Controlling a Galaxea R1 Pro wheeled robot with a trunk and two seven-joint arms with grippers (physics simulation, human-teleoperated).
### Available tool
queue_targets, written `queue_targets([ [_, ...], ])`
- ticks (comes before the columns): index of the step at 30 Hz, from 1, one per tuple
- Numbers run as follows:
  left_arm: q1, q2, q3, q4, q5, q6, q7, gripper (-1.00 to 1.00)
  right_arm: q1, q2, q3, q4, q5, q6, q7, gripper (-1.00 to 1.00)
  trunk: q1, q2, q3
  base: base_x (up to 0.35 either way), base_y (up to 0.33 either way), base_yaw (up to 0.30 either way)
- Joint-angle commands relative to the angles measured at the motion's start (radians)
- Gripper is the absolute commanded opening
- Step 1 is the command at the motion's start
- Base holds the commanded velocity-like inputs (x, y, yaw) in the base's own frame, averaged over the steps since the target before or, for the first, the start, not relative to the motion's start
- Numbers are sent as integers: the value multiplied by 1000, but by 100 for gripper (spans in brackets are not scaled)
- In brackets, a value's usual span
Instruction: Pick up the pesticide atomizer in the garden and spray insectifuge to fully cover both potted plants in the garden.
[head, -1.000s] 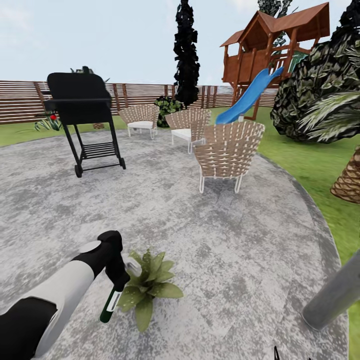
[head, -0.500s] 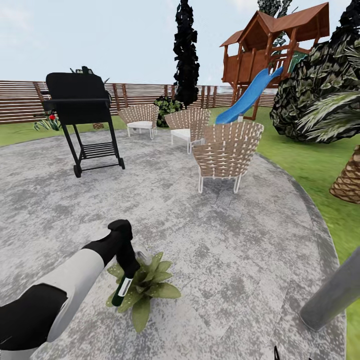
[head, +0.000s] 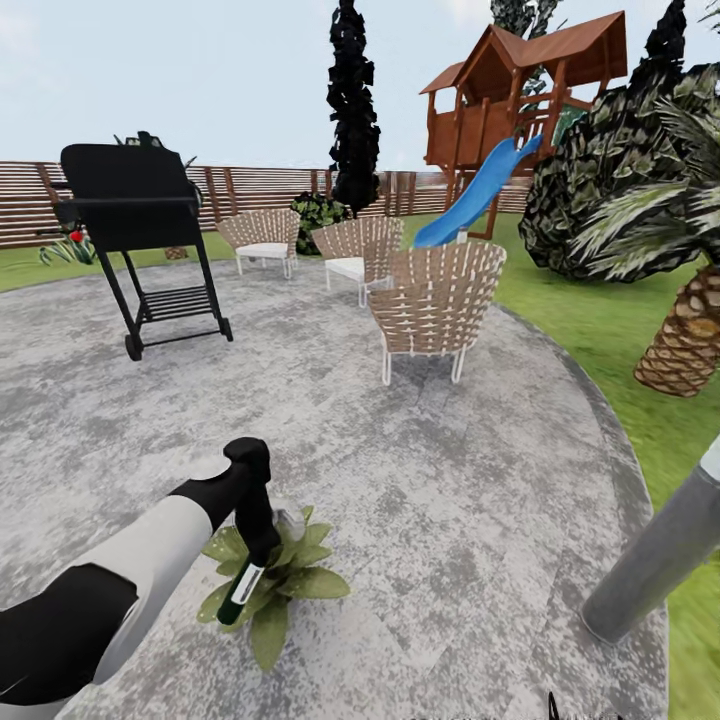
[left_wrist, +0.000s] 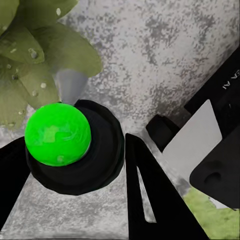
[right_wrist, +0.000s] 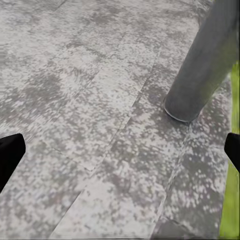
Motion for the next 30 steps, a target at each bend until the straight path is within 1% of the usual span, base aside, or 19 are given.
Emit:
queue_targets([
  [1,-1,-1,-10,-2,-9,-1,-10,-100,-1,0,-4,1,11,-3,-7,100,0,0,-1,0,0,-184],
  [3,-10,-8,-24,-1,-11,-16,-10,-100,-1,0,-4,1,10,-3,-7,100,0,0,-1,0,0,-71],
  [4,-32,-14,-29,2,-9,-21,-10,-100,-1,0,-4,1,10,-3,-7,100,0,0,-1,201,0,-5],
  [9,-35,-16,-30,3,-8,-23,-10,-100,-1,0,-4,1,10,-3,-7,100,0,0,-1,318,0,-1],
  [11,-35,-28,-30,6,-9,-23,-10,-100,-1,0,-4,1,11,-3,-7,100,0,0,-1,331,-35,0],
  [15,-34,-36,-31,10,-9,-24,-10,-100,-1,0,-4,1,11,-3,-7,100,0,0,-1,272,-131,0],
  [17,-27,-41,-108,16,-7,-25,-10,-100,-1,0,-4,1,10,-3,-7,100,0,0,-1,18,-12,0],
  [20,-23,-39,-165,16,-10,-26,-10,-100,-1,0,-4,1,10,-3,-7,100,0,0,-1,4,-3,0],
  [22,-23,-38,-175,17,-11,-26,-10,-100,-1,0,-4,1,10,-3,-7,100,0,0,-1,1,0,0],
  [25,-21,-34,-179,17,-9,-27,-10,-100,-1,0,-4,0,10,-3,-7,100,0,0,-1,0,0,0],
  [30,-23,-30,-172,17,2,-27,-10,-100,-1,0,-4,1,10,-3,-7,100,0,0,-1,0,0,0],
])
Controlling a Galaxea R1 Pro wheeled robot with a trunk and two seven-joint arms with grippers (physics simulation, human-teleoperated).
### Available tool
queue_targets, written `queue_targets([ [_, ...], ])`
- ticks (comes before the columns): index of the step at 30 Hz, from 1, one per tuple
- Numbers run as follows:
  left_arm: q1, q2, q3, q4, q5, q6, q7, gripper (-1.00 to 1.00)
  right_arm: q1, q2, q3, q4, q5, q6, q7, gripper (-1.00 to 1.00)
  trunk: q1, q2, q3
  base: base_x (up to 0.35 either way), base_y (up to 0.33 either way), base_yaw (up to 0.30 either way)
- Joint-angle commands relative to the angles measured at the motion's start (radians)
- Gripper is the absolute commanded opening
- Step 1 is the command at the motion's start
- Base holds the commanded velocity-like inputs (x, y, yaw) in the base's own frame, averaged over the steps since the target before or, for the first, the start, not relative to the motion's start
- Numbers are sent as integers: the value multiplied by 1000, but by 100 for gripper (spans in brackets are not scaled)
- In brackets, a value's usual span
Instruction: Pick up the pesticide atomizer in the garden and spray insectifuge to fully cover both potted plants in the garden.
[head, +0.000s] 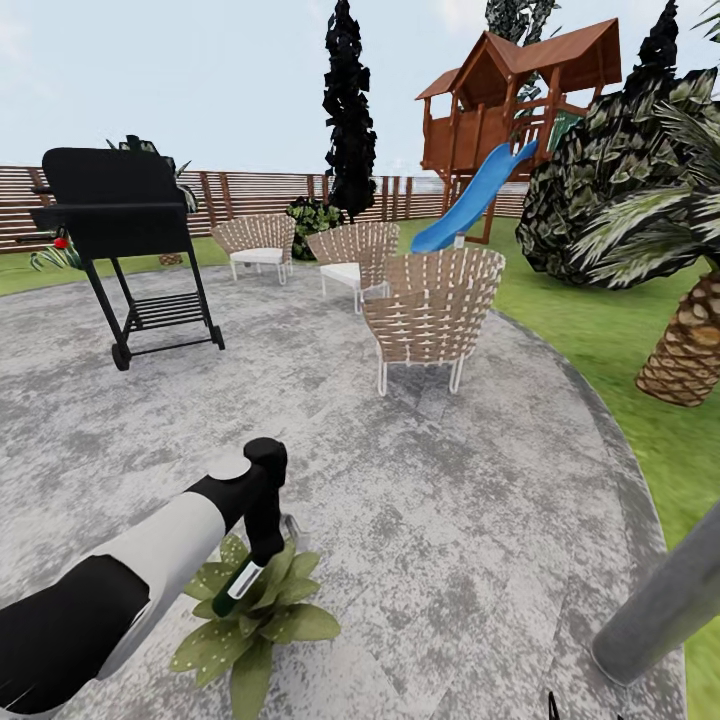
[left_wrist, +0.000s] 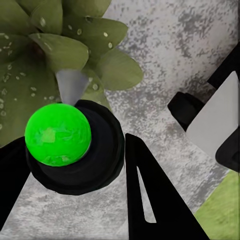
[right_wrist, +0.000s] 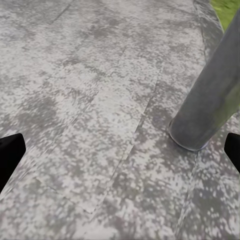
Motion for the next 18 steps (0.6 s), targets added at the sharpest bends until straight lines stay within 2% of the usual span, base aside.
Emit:
queue_targets([
  [1,-1,0,0,-1,-6,11,-9,-100,-1,0,-4,2,11,-3,-7,100,0,0,-1,0,0,0],
  [6,3,7,6,-1,-3,16,-9,-100,-1,0,-4,1,10,-3,-7,100,0,0,-1,0,0,6],
  [14,4,5,8,-1,-1,18,-9,-100,-1,0,-4,1,10,-3,-7,100,0,0,-1,0,0,226],
  [18,3,4,7,-1,-2,18,-9,-100,-1,4,-3,2,11,-3,-7,100,0,0,-1,0,0,53],
])
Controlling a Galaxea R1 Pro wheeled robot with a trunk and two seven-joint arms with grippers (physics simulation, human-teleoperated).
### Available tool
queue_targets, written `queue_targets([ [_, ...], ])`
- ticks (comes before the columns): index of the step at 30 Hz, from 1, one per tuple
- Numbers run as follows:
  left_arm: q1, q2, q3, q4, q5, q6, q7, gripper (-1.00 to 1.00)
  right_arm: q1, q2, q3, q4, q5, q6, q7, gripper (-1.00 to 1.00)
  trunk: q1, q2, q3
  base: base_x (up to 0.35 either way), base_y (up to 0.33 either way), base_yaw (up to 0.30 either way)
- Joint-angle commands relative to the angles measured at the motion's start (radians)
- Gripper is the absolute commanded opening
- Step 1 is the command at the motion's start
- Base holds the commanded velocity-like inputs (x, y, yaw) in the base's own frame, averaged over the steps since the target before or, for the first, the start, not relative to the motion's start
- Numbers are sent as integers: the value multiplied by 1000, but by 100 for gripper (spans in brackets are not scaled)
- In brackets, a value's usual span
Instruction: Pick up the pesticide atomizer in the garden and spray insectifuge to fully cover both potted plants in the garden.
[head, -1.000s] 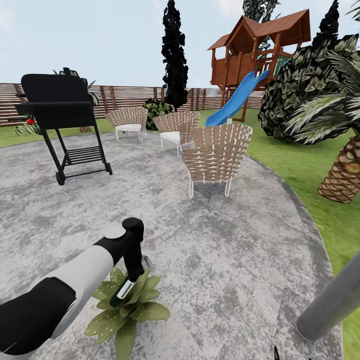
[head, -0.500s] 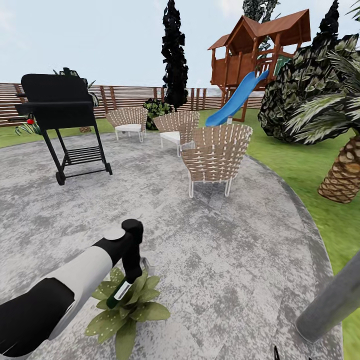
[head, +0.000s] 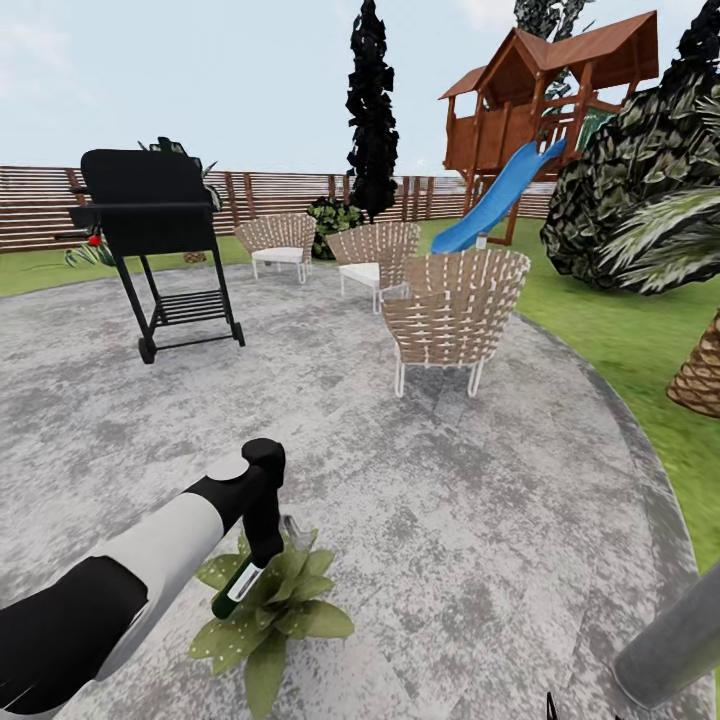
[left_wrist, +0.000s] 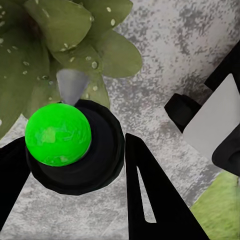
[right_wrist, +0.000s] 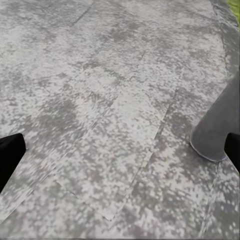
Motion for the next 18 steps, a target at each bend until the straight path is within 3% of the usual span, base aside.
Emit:
queue_targets([
  [1,-1,0,-2,-1,-8,11,-9,-100,-1,0,-5,2,10,-3,-7,100,0,0,-1,0,0,5],
  [13,-1,-4,-2,-1,-9,12,-9,-100,-1,2,-5,3,11,-3,-7,100,0,0,-1,196,-129,0],
  [18,-1,-4,-2,-1,-9,11,-9,-100,-1,2,-5,3,11,-3,-6,100,0,0,-1,76,-157,8],
])
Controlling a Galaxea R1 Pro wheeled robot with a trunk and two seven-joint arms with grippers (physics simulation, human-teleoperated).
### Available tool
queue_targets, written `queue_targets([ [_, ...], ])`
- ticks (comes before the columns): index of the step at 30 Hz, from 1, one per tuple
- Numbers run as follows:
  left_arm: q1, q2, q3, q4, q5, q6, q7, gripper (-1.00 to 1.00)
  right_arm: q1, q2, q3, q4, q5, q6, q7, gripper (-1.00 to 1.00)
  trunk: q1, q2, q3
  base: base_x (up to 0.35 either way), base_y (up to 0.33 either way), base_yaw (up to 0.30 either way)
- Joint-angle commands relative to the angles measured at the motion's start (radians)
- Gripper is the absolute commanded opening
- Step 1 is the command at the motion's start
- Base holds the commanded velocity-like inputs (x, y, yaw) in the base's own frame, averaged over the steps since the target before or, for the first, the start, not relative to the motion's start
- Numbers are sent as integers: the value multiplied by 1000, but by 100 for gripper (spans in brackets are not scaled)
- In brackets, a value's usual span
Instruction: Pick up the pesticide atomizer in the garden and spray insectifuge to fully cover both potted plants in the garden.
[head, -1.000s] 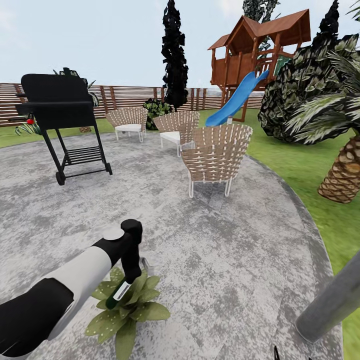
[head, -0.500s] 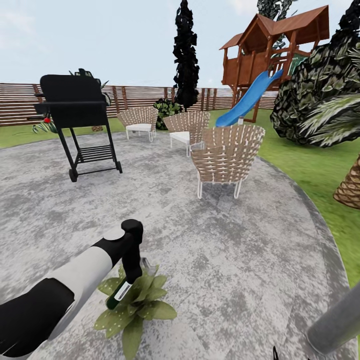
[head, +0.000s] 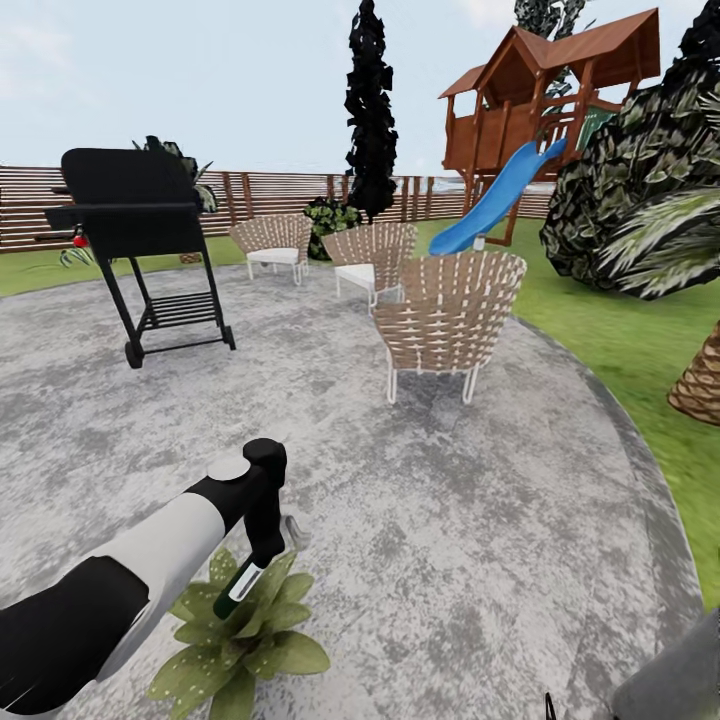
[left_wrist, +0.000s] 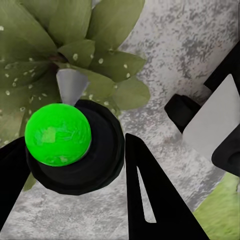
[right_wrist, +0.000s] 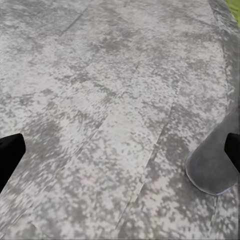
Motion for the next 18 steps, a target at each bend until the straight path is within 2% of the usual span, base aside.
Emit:
queue_targets([
  [1,-1,0,-2,-1,-8,11,-10,-100,-1,0,-4,1,11,-3,-7,100,0,0,-1,11,-64,125],
  [6,-1,0,-2,-1,-9,11,-10,-100,-1,0,-4,1,11,-3,-7,100,0,0,1,3,-17,167],
  [7,-1,-2,-3,-1,-8,10,-10,-100,-1,0,-4,1,15,-3,-5,100,0,0,1,0,0,10],
  [9,0,-3,-3,-1,-8,9,-10,-100,-1,0,-5,1,51,-4,-6,100,0,0,1,0,0,3],
  [18,2,-7,-9,-1,-14,5,-10,-100,-1,-9,-6,1,66,-3,-6,100,0,0,1,0,0,0],
])
